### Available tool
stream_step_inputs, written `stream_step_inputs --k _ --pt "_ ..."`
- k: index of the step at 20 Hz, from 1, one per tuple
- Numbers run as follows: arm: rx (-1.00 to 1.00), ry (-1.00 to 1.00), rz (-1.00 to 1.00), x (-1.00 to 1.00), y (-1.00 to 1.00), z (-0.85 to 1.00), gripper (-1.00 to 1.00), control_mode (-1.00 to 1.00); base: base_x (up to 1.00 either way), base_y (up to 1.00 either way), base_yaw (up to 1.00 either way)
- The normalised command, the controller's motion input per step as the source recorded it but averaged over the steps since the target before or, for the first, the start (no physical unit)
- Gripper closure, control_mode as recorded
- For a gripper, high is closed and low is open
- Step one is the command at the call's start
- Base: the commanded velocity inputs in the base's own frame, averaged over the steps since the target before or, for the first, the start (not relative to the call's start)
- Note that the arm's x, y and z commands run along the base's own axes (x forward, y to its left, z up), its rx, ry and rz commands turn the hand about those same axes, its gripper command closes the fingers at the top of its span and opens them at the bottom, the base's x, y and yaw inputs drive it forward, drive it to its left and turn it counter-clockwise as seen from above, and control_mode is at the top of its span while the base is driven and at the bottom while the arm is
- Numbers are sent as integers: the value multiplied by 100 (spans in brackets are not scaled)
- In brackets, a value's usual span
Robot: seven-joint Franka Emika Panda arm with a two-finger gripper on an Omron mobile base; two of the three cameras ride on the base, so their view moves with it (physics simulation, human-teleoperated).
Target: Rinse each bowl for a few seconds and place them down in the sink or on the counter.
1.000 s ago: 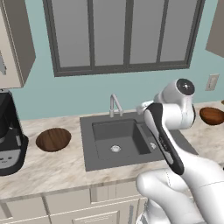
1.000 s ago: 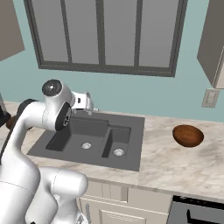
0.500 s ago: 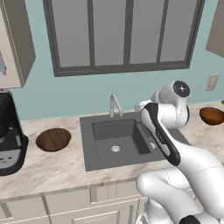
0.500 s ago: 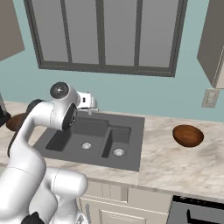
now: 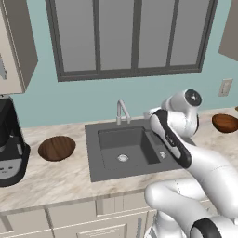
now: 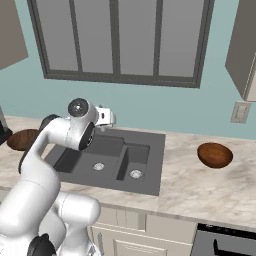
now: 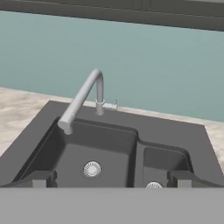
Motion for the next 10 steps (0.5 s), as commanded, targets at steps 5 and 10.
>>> stream_step_inputs --k 5,10 --pt "1 -4 8 9 -19 -16 -100 -100 0 0 0" --pt "0 -7 10 6 -14 -22 -100 -100 0 0 0"
